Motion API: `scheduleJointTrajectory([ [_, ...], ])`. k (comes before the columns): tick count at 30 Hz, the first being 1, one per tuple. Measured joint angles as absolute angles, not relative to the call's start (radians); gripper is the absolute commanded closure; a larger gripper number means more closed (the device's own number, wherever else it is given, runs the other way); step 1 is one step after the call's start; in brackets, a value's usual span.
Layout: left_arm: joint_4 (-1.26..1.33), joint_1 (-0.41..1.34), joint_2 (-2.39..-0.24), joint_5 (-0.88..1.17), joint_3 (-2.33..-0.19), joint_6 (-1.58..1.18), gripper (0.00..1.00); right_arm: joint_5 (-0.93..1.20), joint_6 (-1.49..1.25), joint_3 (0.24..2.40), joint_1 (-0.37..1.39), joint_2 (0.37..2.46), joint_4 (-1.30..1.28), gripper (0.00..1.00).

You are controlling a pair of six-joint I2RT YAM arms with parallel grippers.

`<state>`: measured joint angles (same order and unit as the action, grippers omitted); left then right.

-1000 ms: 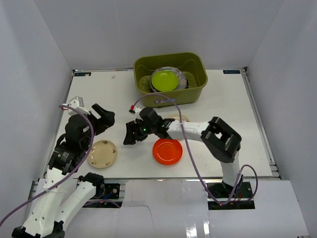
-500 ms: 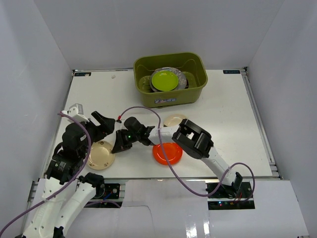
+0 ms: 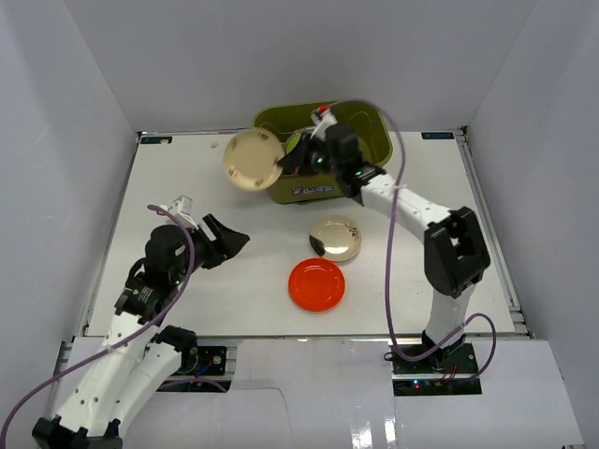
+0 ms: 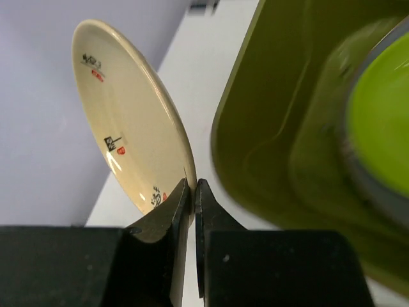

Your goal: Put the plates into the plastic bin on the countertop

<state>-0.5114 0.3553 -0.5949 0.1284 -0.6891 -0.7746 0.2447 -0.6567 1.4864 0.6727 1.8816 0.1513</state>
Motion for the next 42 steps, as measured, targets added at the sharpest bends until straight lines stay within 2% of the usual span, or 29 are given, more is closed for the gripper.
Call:
scheduleJointTrajectory([
  [3,-0.435,0.357,-0.697,0.199,-0.625,-0.812,0.21,0.224,-0.628,1.558,0.52,1.821,0.155,0.92],
  [6,-0.347,0.379,-0.878,0.252,-0.607,-0.835,0.22,0.215,-0.615,1.644,0.4,1.845,0.141,0.92],
  [13,-0.229,0.505,-1.242,0.289,-0.637,-0.823,0.22,0.247,-0.595,1.942,0.26,2.149,-0.038,0.91],
  [14,-0.22,0.519,-1.29,0.289,-0.651,-0.817,0.22,0.251,-0.594,1.969,0.255,2.186,-0.067,0.81],
  [15,-0.208,0.535,-1.343,0.289,-0.664,-0.809,0.23,0.254,-0.594,1.991,0.251,2.221,-0.1,0.67],
  [16,-0.2,0.546,-1.386,0.289,-0.673,-0.804,0.23,0.258,-0.596,2.002,0.25,2.246,-0.127,0.5],
  [17,-0.198,0.563,-1.425,0.29,-0.68,-0.797,0.25,0.26,-0.593,2.003,0.251,2.259,-0.156,0.26],
  [18,-0.196,0.575,-1.46,0.29,-0.685,-0.791,0.26,0.263,-0.596,2.002,0.251,2.262,-0.187,0.2],
  [22,-0.167,0.612,-1.53,0.313,-0.716,-0.775,0.34,0.264,-0.559,1.936,0.251,2.196,-0.218,0.2],
  [24,-0.149,0.622,-1.547,0.328,-0.719,-0.768,0.41,0.263,-0.541,1.786,0.248,2.064,-0.187,0.27],
  [26,-0.134,0.628,-1.561,0.339,-0.718,-0.765,0.51,0.257,-0.532,1.591,0.242,1.888,-0.139,0.4],
  [27,-0.126,0.629,-1.568,0.346,-0.718,-0.765,0.65,0.251,-0.528,1.474,0.239,1.779,-0.1,0.45],
  [28,-0.12,0.63,-1.578,0.35,-0.718,-0.764,0.76,0.247,-0.526,1.374,0.237,1.681,-0.072,0.56],
  [29,-0.116,0.632,-1.584,0.35,-0.716,-0.766,0.85,0.24,-0.528,1.271,0.235,1.578,-0.035,0.6],
  [30,-0.112,0.633,-1.589,0.353,-0.709,-0.762,1.0,0.231,-0.537,1.169,0.233,1.484,0.028,0.62],
  [32,-0.104,0.634,-1.583,0.373,-0.7,-0.764,1.0,0.21,-0.546,0.994,0.231,1.347,0.105,0.67],
  [33,-0.104,0.636,-1.572,0.367,-0.7,-0.762,1.0,0.202,-0.55,0.924,0.231,1.306,0.13,0.67],
  [35,-0.115,0.641,-1.546,0.347,-0.699,-0.757,1.0,0.19,-0.556,0.819,0.231,1.285,0.165,0.58],
  [36,-0.13,0.641,-1.527,0.336,-0.698,-0.752,1.0,0.189,-0.561,0.783,0.23,1.304,0.168,0.49],
  [37,-0.147,0.641,-1.507,0.323,-0.698,-0.749,1.0,0.192,-0.566,0.751,0.23,1.327,0.169,0.35],
  [39,-0.192,0.641,-1.445,0.295,-0.699,-0.744,1.0,0.21,-0.569,0.694,0.23,1.38,0.166,0.3],
  [42,-0.271,0.636,-1.321,0.258,-0.727,-0.741,1.0,0.247,-0.574,0.67,0.23,1.463,0.169,0.29],
])
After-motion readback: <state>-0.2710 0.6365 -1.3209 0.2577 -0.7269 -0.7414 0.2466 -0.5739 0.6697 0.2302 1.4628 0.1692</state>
